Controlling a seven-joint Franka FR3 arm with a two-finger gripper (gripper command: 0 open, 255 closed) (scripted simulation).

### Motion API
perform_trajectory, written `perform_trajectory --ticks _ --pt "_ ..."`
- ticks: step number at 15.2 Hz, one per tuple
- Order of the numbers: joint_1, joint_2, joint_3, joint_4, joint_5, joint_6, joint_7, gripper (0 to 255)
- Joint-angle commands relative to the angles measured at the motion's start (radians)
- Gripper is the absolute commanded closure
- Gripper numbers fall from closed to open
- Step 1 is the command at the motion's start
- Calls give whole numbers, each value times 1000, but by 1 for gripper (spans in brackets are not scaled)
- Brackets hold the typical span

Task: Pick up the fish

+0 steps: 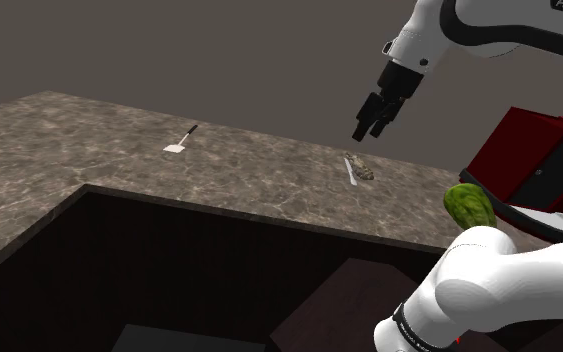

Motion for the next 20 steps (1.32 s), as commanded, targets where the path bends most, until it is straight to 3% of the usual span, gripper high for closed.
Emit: perform_trajectory --ticks 1,10,20 --pt "0 0 0 0 0 0 0 0" --pt "-70 207 -98 -9 -88 179 -44 0" --pt "-134 490 -211 69 -143 353 -87 0"
